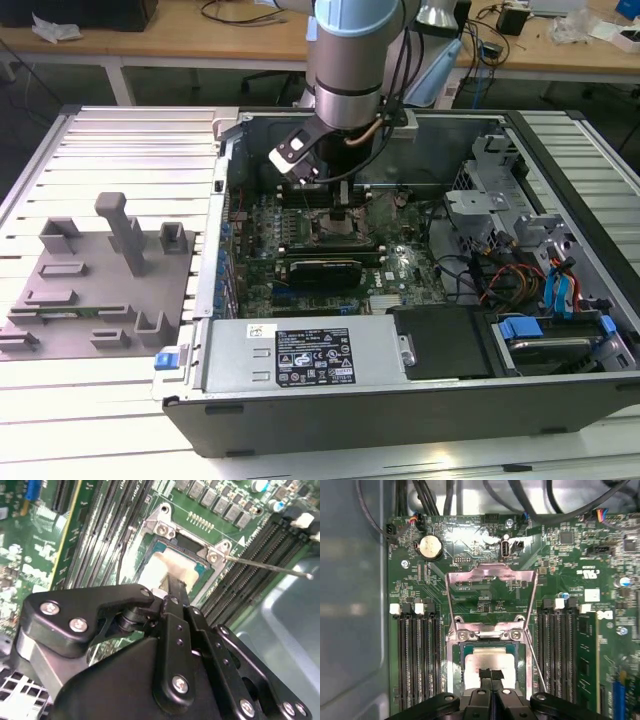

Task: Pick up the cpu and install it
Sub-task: 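Place the cpu into insertion slot, then close the cpu cover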

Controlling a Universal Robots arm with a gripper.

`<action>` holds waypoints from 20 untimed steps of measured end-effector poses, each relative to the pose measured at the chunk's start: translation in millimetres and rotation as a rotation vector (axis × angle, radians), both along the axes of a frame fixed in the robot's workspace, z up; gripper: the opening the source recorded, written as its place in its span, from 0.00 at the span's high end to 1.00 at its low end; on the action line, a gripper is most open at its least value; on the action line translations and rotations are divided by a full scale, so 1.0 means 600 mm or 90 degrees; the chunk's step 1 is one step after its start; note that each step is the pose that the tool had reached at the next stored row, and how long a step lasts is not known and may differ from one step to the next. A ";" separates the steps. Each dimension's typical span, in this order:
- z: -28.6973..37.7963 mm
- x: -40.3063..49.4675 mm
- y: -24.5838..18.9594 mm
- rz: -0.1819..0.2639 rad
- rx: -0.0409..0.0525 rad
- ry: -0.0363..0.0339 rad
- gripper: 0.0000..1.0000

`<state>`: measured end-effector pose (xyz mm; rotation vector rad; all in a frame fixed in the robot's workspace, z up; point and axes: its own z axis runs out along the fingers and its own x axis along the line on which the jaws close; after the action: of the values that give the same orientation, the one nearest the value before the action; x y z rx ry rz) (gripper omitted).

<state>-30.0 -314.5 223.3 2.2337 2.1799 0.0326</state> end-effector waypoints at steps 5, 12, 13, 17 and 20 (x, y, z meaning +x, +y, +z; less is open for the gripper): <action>0.037 0.000 0.0001 0.000 -0.0022 0.0000 0.89; 0.045 0.000 0.0001 0.000 -0.0024 -0.0002 0.89; 0.045 0.000 0.0001 0.000 -0.0024 -0.0004 0.89; 0.045 0.000 0.0001 0.000 -0.0024 -0.0005 0.89; 0.046 0.000 0.0001 0.000 -0.0024 -0.0005 0.89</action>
<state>-30.0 -314.5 250.6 2.2314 2.1776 0.0294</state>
